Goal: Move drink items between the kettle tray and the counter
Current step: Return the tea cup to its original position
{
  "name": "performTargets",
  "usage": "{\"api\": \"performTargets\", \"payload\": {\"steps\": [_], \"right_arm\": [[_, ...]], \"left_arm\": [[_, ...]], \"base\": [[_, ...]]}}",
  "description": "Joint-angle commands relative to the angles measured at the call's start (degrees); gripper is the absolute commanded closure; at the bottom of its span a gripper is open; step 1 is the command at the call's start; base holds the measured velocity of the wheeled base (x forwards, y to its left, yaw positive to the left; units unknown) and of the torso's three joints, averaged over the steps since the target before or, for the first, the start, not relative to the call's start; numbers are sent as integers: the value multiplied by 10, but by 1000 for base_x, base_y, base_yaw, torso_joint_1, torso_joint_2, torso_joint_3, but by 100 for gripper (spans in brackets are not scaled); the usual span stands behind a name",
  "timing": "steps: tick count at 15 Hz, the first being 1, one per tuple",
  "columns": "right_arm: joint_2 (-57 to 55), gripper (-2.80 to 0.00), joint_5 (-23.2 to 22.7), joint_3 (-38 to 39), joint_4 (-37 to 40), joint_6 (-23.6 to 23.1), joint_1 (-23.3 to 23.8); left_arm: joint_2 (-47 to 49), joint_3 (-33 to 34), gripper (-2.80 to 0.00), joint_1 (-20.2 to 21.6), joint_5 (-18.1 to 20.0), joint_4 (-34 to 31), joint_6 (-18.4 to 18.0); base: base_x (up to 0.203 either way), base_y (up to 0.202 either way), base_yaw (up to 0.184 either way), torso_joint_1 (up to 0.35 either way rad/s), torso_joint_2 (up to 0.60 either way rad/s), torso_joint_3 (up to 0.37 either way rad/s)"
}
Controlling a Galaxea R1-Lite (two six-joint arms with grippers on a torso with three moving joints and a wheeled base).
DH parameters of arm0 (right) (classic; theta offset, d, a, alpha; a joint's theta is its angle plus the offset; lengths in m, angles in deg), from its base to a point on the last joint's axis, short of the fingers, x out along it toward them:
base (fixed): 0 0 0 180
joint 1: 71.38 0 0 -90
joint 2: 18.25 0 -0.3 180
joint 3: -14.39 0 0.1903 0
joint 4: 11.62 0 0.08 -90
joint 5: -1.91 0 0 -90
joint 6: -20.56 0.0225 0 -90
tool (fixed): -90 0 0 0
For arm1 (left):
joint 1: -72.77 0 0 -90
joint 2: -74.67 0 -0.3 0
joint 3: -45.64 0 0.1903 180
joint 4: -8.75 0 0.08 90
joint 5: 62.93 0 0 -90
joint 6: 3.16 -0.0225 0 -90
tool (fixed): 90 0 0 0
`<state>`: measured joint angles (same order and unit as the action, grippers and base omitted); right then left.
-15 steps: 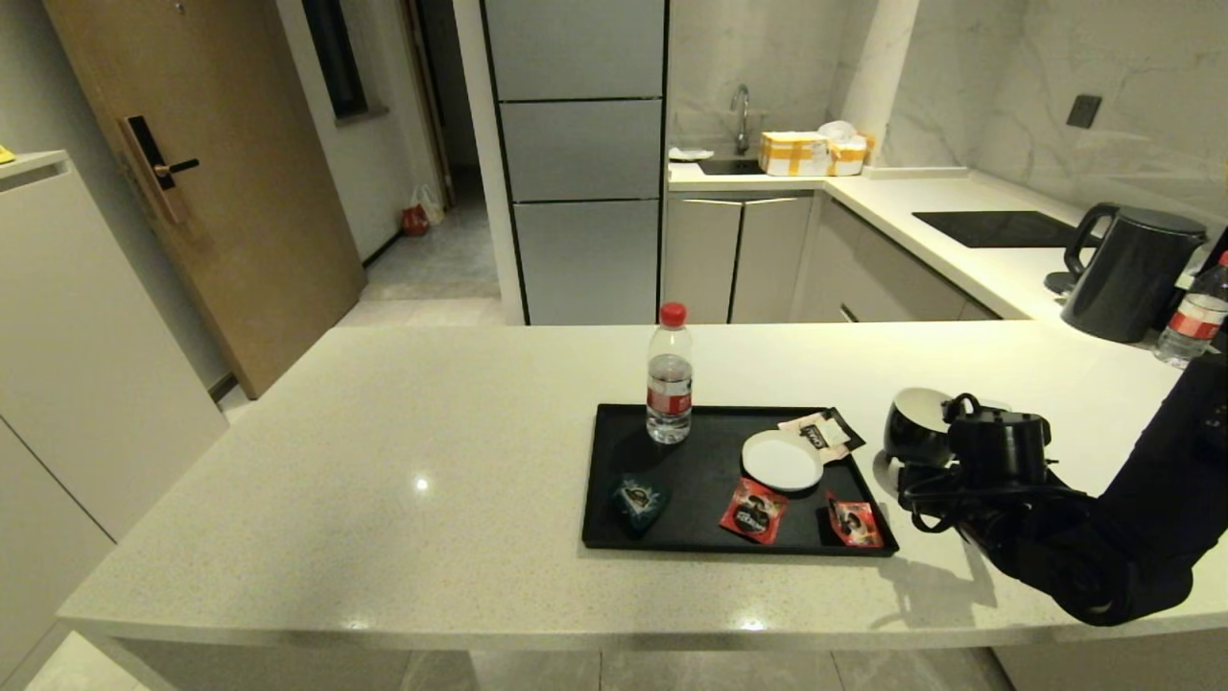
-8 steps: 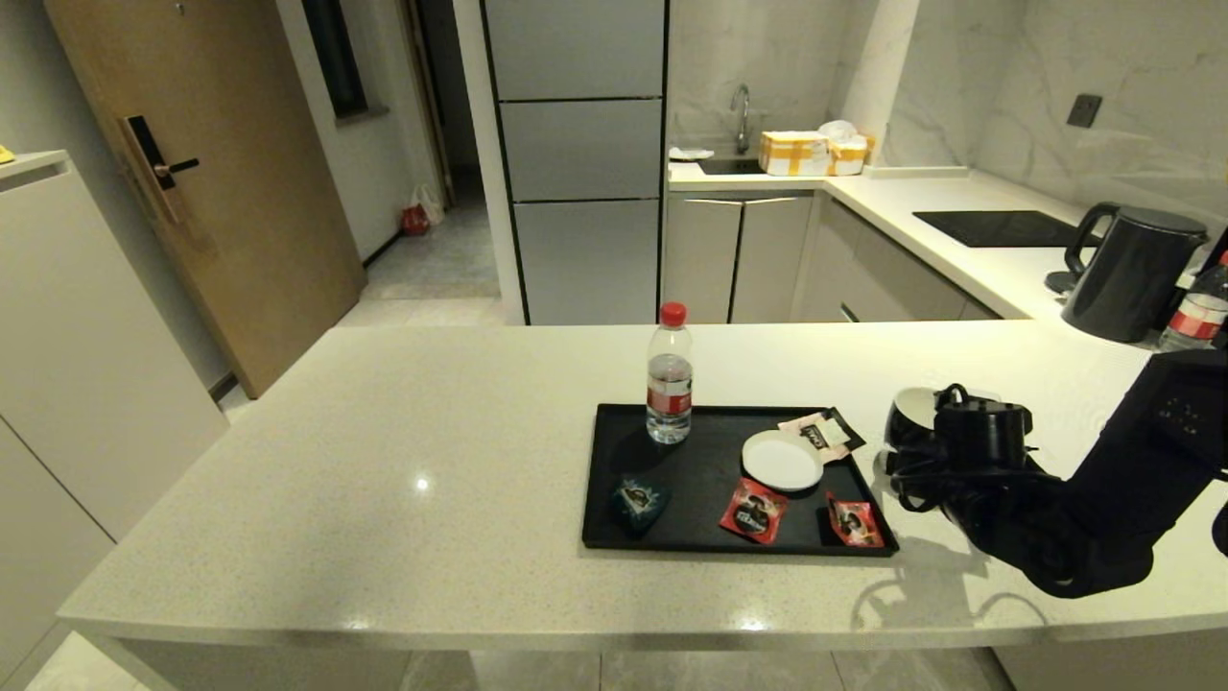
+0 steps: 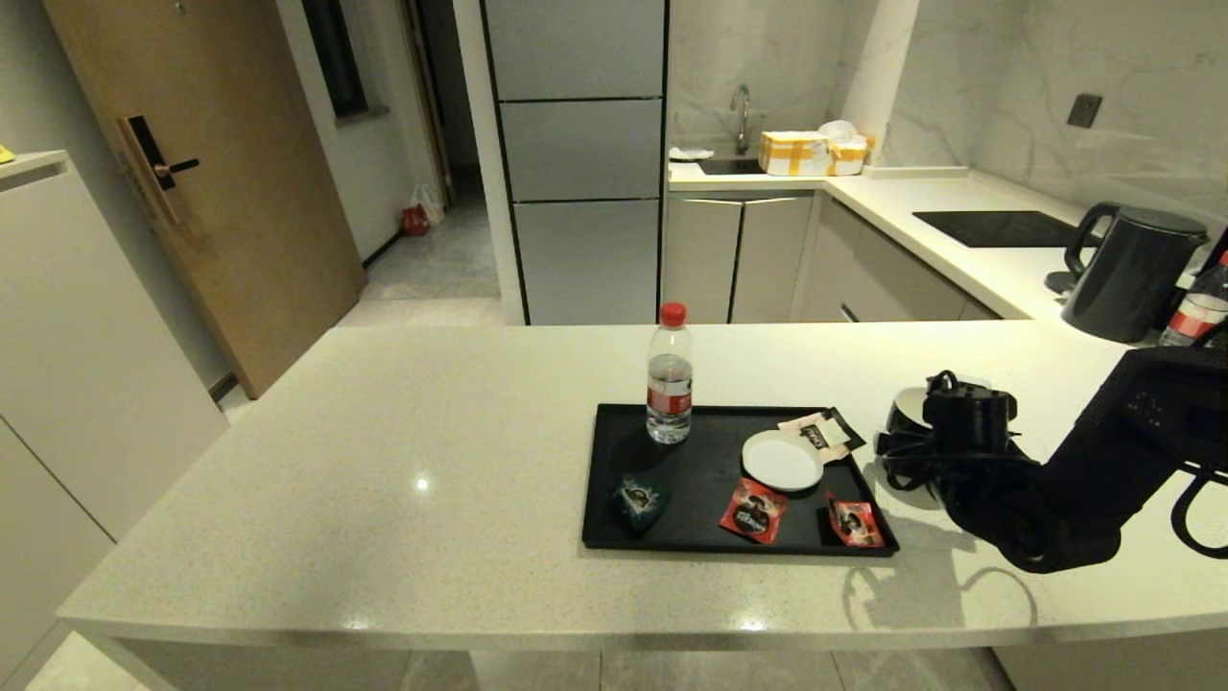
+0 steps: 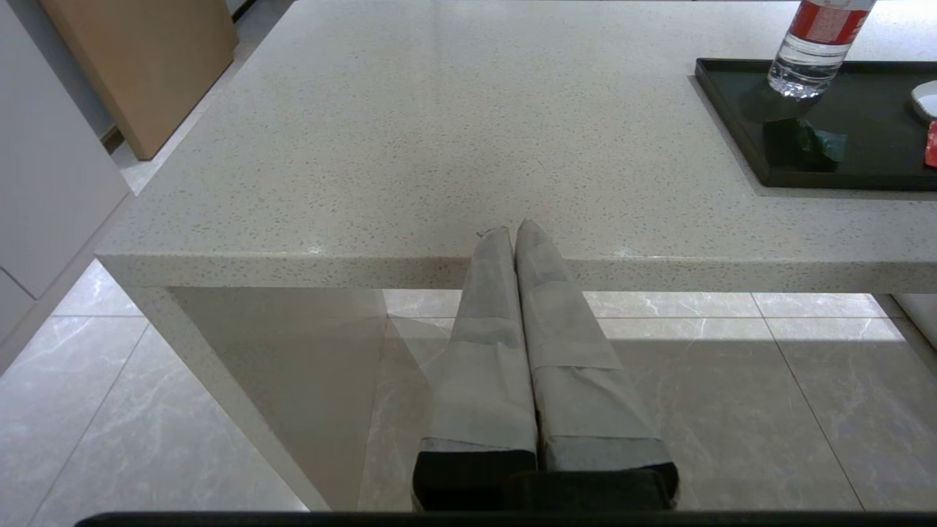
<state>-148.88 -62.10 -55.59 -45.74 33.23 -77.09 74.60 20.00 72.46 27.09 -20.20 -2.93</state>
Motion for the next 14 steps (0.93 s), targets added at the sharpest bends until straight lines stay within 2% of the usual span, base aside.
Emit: {"api": "performTargets", "payload": {"steps": [1, 14], "right_arm": [[-13, -280, 1, -13, -3, 1, 1], [-38, -280, 13, -54, -2, -9, 0]], "left_arm": [[1, 0, 0, 0, 0, 0, 0], [1, 0, 0, 0, 0, 0, 0]], "base": [[0, 0, 0, 0, 0, 0], [0, 0, 0, 0, 0, 0]]}}
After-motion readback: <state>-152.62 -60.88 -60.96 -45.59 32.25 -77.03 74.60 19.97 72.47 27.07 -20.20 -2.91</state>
